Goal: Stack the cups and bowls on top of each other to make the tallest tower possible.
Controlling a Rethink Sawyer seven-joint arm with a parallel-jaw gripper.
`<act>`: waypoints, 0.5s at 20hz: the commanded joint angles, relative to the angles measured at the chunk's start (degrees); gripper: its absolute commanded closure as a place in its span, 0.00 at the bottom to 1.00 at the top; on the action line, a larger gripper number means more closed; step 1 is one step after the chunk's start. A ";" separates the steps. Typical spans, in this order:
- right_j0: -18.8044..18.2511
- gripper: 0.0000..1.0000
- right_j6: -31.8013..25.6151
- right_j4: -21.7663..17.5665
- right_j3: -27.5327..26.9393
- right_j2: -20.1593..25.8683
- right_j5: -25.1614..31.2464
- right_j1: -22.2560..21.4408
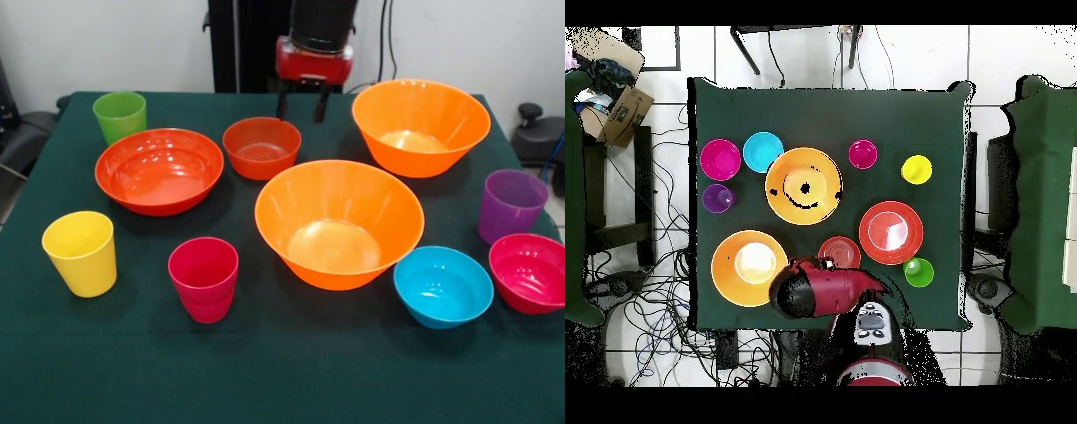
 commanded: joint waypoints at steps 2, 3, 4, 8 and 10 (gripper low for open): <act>5.55 0.00 9.57 1.24 5.71 8.99 -2.22 -1.41; 6.28 0.00 10.15 1.65 5.70 8.80 -2.78 -1.07; 7.70 0.00 10.58 1.65 5.02 7.66 -3.91 -0.37; 11.45 0.00 9.88 0.69 0.03 4.21 -7.66 4.82; 9.74 0.00 9.54 0.73 0.50 6.22 -7.83 5.46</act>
